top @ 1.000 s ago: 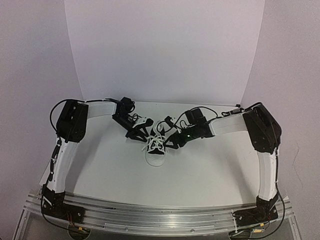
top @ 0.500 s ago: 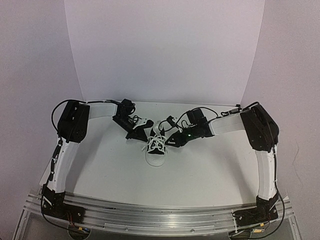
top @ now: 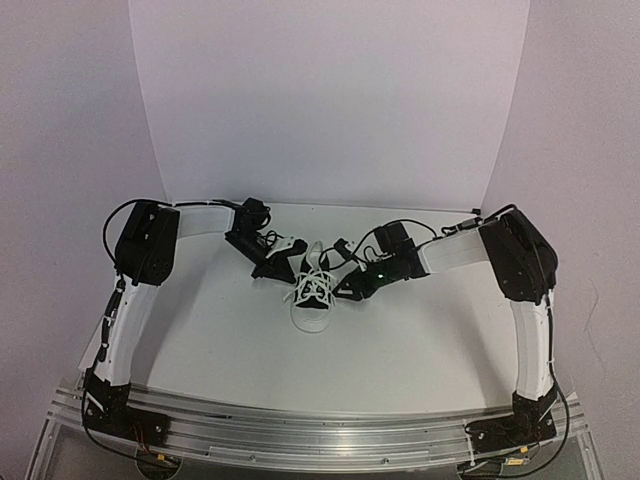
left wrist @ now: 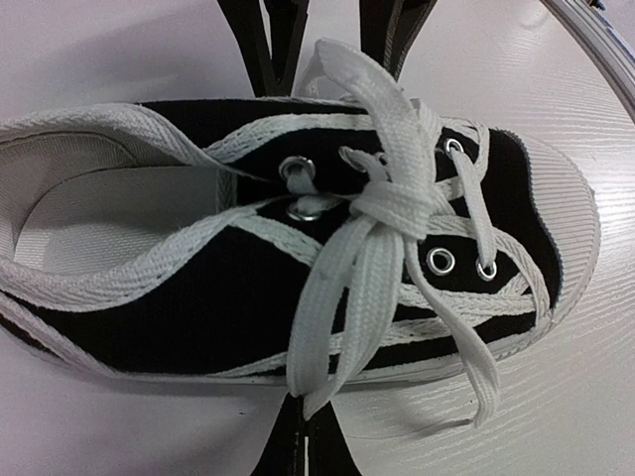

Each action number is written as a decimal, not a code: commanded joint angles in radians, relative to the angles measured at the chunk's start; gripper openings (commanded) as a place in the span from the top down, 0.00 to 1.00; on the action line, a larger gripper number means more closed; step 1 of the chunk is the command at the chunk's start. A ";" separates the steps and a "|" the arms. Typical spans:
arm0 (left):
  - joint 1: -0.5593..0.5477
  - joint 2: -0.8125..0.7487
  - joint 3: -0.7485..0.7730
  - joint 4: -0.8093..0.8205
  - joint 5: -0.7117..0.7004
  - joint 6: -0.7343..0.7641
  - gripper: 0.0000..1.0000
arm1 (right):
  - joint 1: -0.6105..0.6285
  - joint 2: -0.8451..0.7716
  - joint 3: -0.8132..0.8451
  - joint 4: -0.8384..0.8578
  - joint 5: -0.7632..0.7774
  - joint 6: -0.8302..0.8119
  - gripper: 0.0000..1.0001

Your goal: Tie the shoes

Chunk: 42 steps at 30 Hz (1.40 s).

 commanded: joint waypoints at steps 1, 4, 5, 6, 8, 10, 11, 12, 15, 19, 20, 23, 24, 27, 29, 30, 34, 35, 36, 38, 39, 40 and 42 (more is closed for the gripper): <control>-0.003 -0.032 0.009 -0.019 0.026 -0.004 1.00 | 0.007 -0.045 0.018 -0.021 0.050 -0.063 0.52; -0.003 -0.033 0.009 -0.019 0.026 -0.008 1.00 | 0.013 -0.024 0.053 -0.042 0.062 -0.081 0.52; -0.003 -0.033 0.009 -0.020 0.027 -0.011 1.00 | 0.016 -0.018 0.061 -0.043 0.055 -0.083 0.52; -0.004 -0.033 0.009 -0.021 0.027 -0.012 1.00 | 0.020 -0.012 0.070 -0.044 0.049 -0.084 0.52; -0.003 -0.032 0.009 -0.022 0.028 -0.012 1.00 | 0.028 0.000 0.083 -0.045 0.040 -0.087 0.52; -0.004 -0.033 0.010 -0.023 0.027 -0.015 1.00 | 0.036 0.013 0.093 -0.045 0.037 -0.086 0.53; -0.004 -0.033 0.011 -0.023 0.027 -0.018 1.00 | 0.039 0.017 0.098 -0.045 0.036 -0.085 0.55; -0.004 -0.034 0.013 -0.023 0.025 -0.022 1.00 | 0.041 0.021 0.103 -0.045 0.032 -0.084 0.58; -0.004 -0.042 0.016 -0.024 0.015 -0.039 1.00 | 0.047 0.032 0.123 -0.045 0.023 -0.078 0.81; 0.003 -0.070 -0.005 -0.007 -0.037 -0.066 1.00 | 0.043 0.006 0.105 -0.045 0.075 -0.054 1.00; 0.007 -0.079 -0.015 0.006 -0.049 -0.077 1.00 | 0.037 -0.006 0.090 -0.045 0.083 -0.045 1.00; 0.022 -0.111 -0.056 0.052 -0.085 -0.103 1.00 | 0.027 -0.046 0.024 -0.045 0.103 -0.035 1.00; 0.025 -0.119 -0.070 0.069 -0.107 -0.104 1.00 | 0.026 -0.063 0.004 -0.045 0.111 -0.036 1.00; 0.031 -0.145 -0.123 0.092 -0.157 -0.080 1.00 | 0.027 -0.100 -0.051 -0.045 0.120 -0.027 1.00; 0.032 -0.159 -0.160 0.106 -0.184 -0.064 1.00 | 0.026 -0.119 -0.074 -0.045 0.140 -0.019 1.00; 0.032 -0.167 -0.175 0.121 -0.196 -0.063 1.00 | 0.026 -0.124 -0.081 -0.045 0.146 -0.016 1.00; 0.033 -0.176 -0.219 0.161 -0.236 -0.057 1.00 | 0.027 -0.127 -0.090 -0.045 0.152 0.003 1.00; 0.034 -0.171 -0.222 0.167 -0.247 -0.059 1.00 | 0.026 -0.125 -0.093 -0.045 0.153 0.009 1.00; 0.036 -0.165 -0.223 0.169 -0.256 -0.061 1.00 | 0.026 -0.124 -0.097 -0.045 0.156 0.013 1.00; 0.042 -0.155 -0.225 0.175 -0.274 -0.065 1.00 | 0.027 -0.120 -0.105 -0.045 0.168 0.019 1.00; 0.046 -0.151 -0.227 0.181 -0.286 -0.069 1.00 | 0.026 -0.120 -0.111 -0.045 0.174 0.025 1.00; 0.049 -0.146 -0.229 0.186 -0.298 -0.071 1.00 | 0.027 -0.121 -0.117 -0.045 0.176 0.029 1.00; 0.055 -0.141 -0.230 0.187 -0.309 -0.073 1.00 | 0.022 -0.119 -0.127 -0.052 0.182 0.041 1.00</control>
